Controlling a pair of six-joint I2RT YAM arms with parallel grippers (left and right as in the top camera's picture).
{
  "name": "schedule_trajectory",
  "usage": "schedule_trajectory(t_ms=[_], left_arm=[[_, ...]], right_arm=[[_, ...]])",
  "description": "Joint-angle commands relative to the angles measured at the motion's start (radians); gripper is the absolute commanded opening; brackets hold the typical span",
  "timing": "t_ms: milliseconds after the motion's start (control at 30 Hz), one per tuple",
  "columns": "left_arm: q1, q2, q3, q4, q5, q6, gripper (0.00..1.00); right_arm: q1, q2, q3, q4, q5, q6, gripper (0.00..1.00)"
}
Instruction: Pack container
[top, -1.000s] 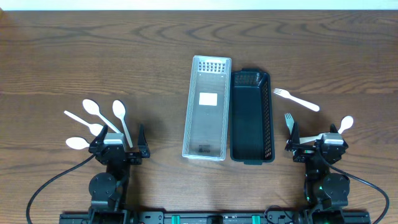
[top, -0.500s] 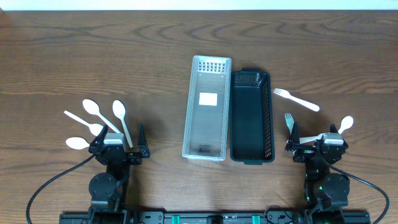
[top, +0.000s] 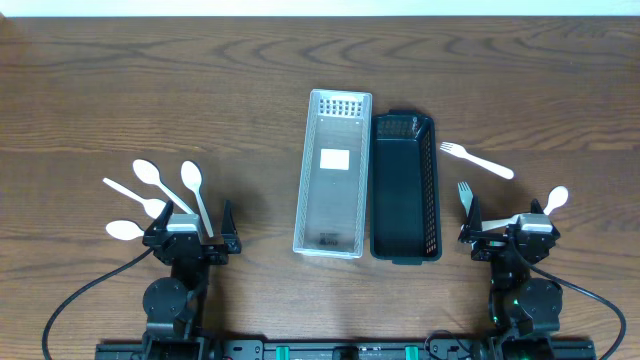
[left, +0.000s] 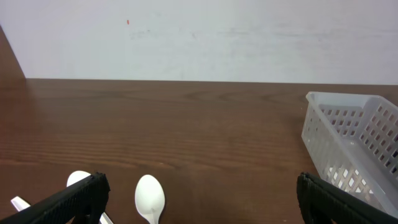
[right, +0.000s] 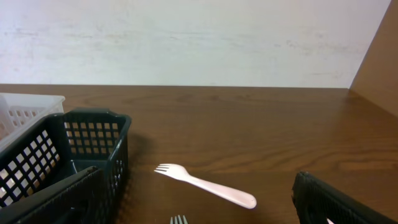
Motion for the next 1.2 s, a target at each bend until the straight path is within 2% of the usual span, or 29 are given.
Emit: schedule_trajectory(t_ms=[0, 600, 767, 867, 1000, 1067, 1167], left_arm=[[0.003, -0.006, -0.017, -0.043, -0.005, 0.003, 0.98], [0.004, -0.005, -0.017, -0.042, -0.012, 0.014, 0.98], [0.004, -0.005, -0.017, -0.019, -0.012, 0.014, 0.98], [0.004, -0.005, -0.017, 0.013, -0.011, 0.014, 0.98], [0.004, -0.005, -0.013, 0.047, -0.008, -0.077, 0.98], [0.004, 0.002, 0.005, 0.016, 0.004, -0.118, 0.98], [0.004, 0.047, 0.058, -0.021, 0.034, -0.122, 0.98]], right_arm=[[0.006, -0.008, -0.001, -0.004, 0.0, -0.014, 0.99], [0.006, -0.008, -0.001, 0.0, -0.001, -0.008, 0.99], [0.006, -0.008, -0.001, -0.004, -0.001, 0.169, 0.99], [0.006, -0.007, -0.001, -0.004, -0.001, 0.208, 0.99], [0.006, -0.004, 0.009, -0.017, -0.042, 0.208, 0.99], [0.006, 0.005, 0.034, -0.056, -0.053, 0.208, 0.99], [0.005, 0.042, 0.093, -0.108, -0.043, 0.207, 0.99]])
